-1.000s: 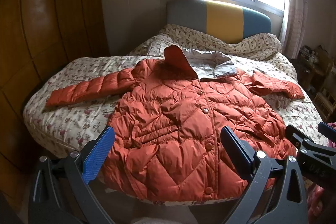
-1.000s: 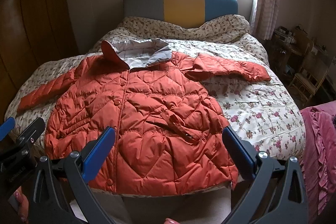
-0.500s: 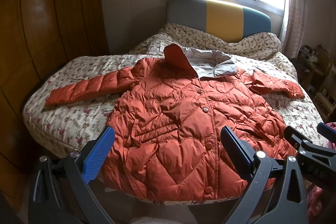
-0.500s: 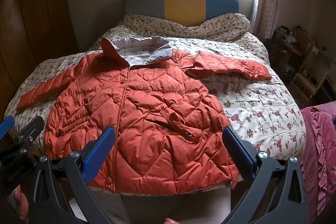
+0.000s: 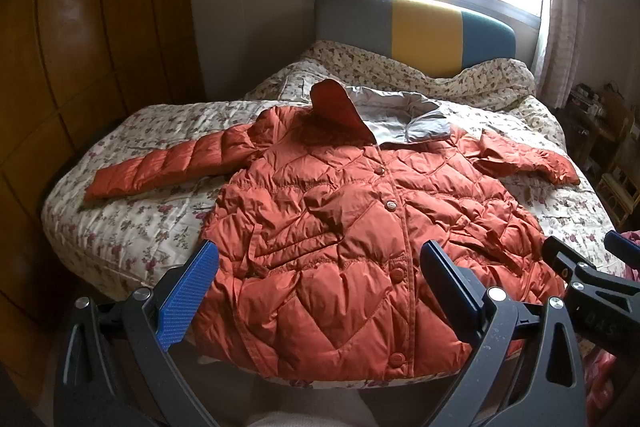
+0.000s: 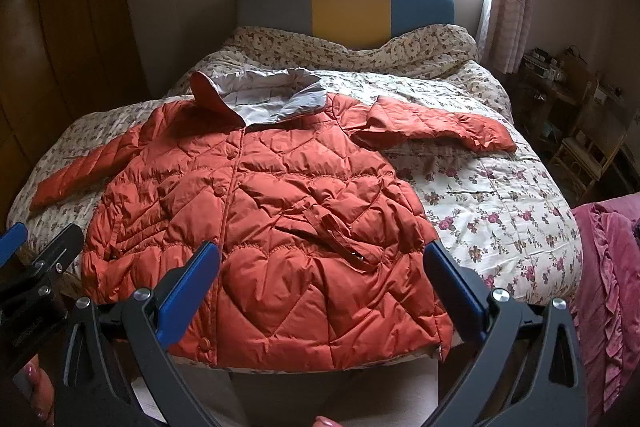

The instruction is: Fold large clothes

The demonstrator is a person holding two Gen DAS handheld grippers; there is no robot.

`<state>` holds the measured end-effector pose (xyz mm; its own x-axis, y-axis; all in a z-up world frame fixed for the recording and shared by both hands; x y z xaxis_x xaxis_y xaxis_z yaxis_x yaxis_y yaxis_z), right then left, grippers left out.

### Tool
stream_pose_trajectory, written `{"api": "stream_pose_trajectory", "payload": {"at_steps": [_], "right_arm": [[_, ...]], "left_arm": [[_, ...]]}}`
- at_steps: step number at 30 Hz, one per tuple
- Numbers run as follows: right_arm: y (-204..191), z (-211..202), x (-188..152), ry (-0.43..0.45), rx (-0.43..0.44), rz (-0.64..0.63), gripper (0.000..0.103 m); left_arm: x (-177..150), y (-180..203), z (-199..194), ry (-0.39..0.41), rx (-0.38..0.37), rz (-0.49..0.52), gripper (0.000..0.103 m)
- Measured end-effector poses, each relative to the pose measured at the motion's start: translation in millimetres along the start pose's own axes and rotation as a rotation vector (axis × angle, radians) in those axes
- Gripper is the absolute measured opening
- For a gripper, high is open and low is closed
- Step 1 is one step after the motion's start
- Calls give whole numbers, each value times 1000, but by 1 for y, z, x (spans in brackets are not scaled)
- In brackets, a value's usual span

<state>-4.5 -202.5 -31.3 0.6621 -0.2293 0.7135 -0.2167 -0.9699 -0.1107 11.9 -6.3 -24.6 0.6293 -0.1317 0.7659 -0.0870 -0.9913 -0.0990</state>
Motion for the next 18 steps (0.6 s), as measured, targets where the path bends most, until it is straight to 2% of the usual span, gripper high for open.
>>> {"api": "stream_pose_trajectory", "payload": {"at_steps": [18], "right_arm": [[1, 3, -3, -16, -2, -2, 101]], "left_arm": [[-2, 3, 5, -22, -5, 11, 100]]}}
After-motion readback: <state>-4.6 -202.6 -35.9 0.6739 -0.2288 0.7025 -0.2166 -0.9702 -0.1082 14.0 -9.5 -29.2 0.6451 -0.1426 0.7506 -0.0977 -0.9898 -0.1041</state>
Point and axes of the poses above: each gripper's, at about its wrist camera, not at the fingertips, and z roughly the way its jaws point, y to its right, x to its top, the point moved 2 cm from there along z, roughly the way its jaws point, and after that the axes turned 6 degrees about z, right-handed, at the moved point
